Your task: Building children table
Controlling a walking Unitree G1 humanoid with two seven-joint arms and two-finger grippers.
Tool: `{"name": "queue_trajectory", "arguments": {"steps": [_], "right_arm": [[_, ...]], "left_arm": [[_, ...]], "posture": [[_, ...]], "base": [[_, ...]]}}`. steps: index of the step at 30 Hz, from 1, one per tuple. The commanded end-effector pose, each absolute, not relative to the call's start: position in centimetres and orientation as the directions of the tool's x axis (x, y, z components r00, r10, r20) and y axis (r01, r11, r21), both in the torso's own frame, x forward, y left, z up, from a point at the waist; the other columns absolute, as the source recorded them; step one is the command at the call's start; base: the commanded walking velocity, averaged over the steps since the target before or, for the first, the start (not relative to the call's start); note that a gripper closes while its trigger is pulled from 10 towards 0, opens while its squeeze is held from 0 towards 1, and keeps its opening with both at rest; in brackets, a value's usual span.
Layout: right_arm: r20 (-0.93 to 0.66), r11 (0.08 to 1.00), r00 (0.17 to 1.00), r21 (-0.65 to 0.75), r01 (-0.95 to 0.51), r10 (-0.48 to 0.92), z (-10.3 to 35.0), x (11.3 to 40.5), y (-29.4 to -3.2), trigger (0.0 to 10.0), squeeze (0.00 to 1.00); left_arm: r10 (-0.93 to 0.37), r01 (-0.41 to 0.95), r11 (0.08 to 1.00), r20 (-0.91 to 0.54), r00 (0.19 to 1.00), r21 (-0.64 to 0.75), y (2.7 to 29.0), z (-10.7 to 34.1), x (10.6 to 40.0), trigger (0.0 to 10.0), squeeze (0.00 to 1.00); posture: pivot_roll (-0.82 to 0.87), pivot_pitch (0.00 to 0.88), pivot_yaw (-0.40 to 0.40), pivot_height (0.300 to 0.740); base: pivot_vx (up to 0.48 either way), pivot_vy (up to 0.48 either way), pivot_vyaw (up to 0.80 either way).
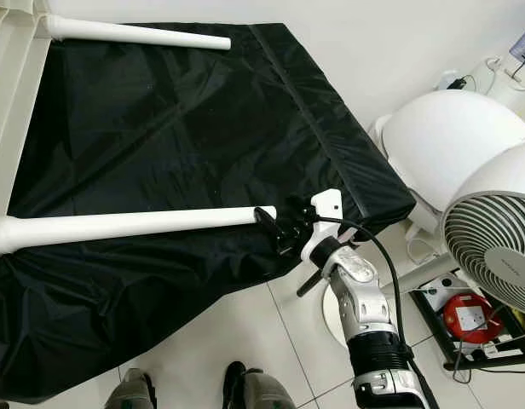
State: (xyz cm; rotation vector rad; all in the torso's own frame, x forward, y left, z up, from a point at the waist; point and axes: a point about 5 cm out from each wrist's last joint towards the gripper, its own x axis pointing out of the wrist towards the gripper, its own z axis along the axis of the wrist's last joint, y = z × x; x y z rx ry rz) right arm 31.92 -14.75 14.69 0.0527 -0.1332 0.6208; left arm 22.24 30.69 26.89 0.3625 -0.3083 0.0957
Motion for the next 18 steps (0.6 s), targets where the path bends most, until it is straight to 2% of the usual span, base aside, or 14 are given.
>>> {"name": "queue_trajectory", "arguments": {"steps": [1, 18], "right_arm": [[0.138, 0.818, 0.811, 0.009, -0.575, 0.569, 14.52, 31.88, -15.13, 10.0, 0.00], [0.139, 0.820, 0.813, 0.009, -0.572, 0.565, 14.53, 31.81, -15.20, 10.0, 0.00]], "left_arm": [[0.124, -0.225, 0.932, 0.334, 0.934, 0.283, 31.23, 26.84, 22.25, 10.0, 0.00], [0.133, -0.212, 0.948, 0.312, 0.941, 0.236, 31.85, 26.55, 22.75, 10.0, 0.00]], "posture": [[0.18, 0.187, -0.135, 0.740], [0.18, 0.187, -0.134, 0.740]], "base": [[0.000, 0.000, 0.00], [0.000, 0.000, 0.00]]}}
